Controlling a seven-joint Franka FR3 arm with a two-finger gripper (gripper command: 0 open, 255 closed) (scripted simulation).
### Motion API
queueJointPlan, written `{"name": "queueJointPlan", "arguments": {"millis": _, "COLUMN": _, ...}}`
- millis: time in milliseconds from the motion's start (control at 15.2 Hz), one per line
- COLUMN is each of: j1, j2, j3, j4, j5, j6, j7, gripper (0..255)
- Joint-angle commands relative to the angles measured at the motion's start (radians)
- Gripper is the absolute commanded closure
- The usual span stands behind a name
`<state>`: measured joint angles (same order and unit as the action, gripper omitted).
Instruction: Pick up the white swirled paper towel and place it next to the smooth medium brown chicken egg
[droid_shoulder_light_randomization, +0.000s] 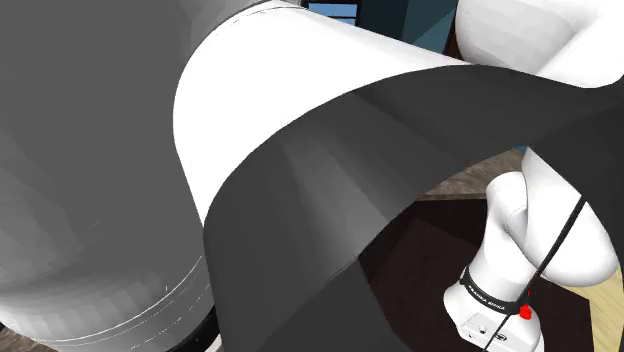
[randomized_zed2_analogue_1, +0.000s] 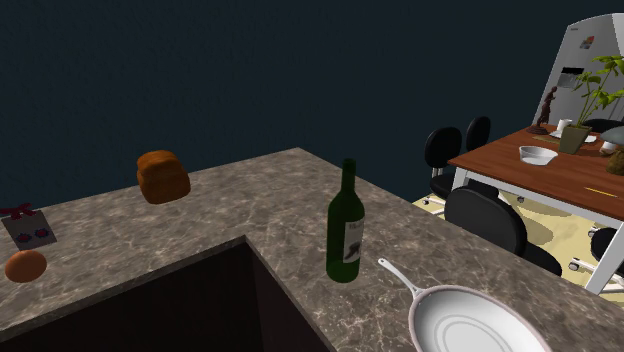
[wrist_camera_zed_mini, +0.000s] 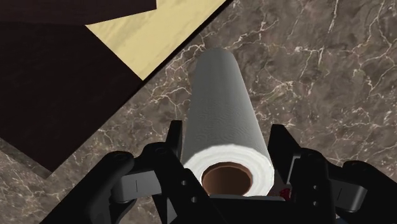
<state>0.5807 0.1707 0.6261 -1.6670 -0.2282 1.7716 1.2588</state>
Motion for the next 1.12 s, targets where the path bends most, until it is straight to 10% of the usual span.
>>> {"name": "queueJointPlan", "arguments": {"millis": 0, "j1": 0.0, "j2": 0.003, "j3": 0.0, "j4": -0.024, "j5": -0.003, "j6": 0.026, "j7": 0.006, "gripper": 255}}
{"name": "queueJointPlan", "arguments": {"millis": 1056, "j1": 0.002, "j2": 0.048, "j3": -0.012, "j4": -0.176, "j5": -0.045, "j6": 0.21, "j7": 0.051, "gripper": 255}}
